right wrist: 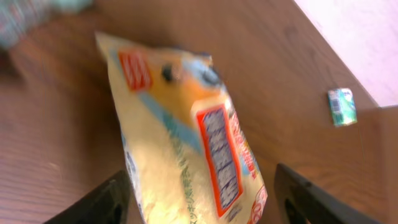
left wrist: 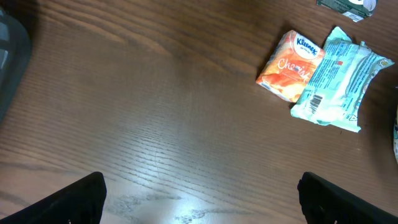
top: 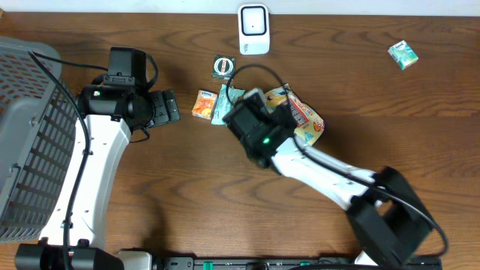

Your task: Scan the item barcode

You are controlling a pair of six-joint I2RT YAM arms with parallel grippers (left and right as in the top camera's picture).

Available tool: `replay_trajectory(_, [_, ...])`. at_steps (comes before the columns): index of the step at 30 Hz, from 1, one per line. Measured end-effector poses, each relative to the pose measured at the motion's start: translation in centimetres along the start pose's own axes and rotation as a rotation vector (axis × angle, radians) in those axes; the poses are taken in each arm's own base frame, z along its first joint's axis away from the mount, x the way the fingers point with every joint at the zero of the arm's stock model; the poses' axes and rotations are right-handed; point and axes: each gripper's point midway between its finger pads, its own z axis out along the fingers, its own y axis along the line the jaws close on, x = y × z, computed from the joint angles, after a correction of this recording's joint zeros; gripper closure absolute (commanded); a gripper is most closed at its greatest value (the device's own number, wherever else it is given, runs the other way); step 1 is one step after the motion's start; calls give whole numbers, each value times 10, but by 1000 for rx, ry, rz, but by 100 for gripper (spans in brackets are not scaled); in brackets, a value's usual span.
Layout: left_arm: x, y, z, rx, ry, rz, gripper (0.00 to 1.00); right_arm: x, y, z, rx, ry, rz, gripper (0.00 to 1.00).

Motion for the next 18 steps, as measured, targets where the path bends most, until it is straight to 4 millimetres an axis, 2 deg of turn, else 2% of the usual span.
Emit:
replay_trajectory(3, [0, 0, 0, 0, 0, 0, 2, -25, -23, -6, -83, -42, 117, 24])
replay_trajectory(6, [0, 0, 0, 0, 0, 0, 2, -32, -45, 3, -203, -38, 215, 17])
replay_trajectory(8, [0, 0, 0, 0, 0, 0, 2, -23, -51, 15, -299, 4, 260, 11])
replay_trajectory(9, [0, 0, 0, 0, 0, 0, 2, -13, -51, 21, -354, 42, 278, 1])
replay_trajectory(13, [0, 0, 0, 0, 0, 0, 2, 9, -46, 26, -545, 135, 342, 1])
replay_trajectory(18, [0, 0, 0, 0, 0, 0, 3, 17, -36, 19, -648, 170, 361, 1])
